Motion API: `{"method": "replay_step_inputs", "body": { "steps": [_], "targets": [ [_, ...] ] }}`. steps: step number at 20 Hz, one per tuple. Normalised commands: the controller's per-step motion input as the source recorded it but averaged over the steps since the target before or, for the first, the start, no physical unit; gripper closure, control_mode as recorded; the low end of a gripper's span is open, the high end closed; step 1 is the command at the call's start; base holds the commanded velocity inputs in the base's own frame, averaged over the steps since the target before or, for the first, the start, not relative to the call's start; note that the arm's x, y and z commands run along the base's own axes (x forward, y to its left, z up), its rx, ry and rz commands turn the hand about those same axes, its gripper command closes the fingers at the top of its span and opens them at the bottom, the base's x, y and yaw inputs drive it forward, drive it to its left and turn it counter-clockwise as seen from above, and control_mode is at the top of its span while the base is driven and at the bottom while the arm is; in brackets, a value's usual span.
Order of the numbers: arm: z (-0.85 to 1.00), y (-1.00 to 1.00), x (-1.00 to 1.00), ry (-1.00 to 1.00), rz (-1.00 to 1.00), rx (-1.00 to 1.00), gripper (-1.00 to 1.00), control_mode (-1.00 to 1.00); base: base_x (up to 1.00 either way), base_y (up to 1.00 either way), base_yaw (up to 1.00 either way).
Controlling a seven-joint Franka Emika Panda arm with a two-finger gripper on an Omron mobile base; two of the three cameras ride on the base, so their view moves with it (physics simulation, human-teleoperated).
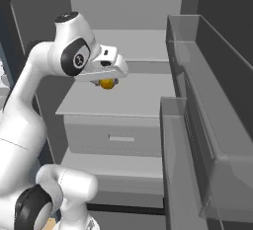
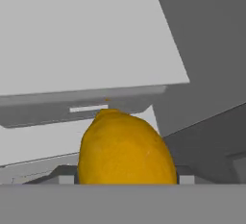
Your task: Place one lemon and one chicken drumstick in each tupperware on the nearby counter, to pack two identical lunches.
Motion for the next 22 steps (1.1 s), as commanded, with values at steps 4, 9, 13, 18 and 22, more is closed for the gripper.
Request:
{"method": "replay_step_inputs", "body": {
  "steps": [4, 9, 13, 18, 22],
  "targets": [
    [-1.00, 0.00, -1.00, 0.35, 0.00, 0.11, 1.00, -1.00, 0.00, 0.00, 0.00],
    [-0.97, 0.07, -1.00, 0.03, 0.00, 0.07, 1.00, -1.00, 0.00, 0.00, 0.00],
    [-0.60, 0.17, -0.64, -0.08, 0.00, 0.03, 1.00, -1.00, 0.00, 0.00, 0.00],
    [-0.26, 0.09, -0.44, -0.04, 0.00, 0.01, 1.00, -1.00, 0.00, 0.00, 0.00],
    [0.00, 0.00, -0.17, -0.01, 0.00, 0.00, 1.00, -1.00, 0.00, 0.00, 0.00]
  ]
}}
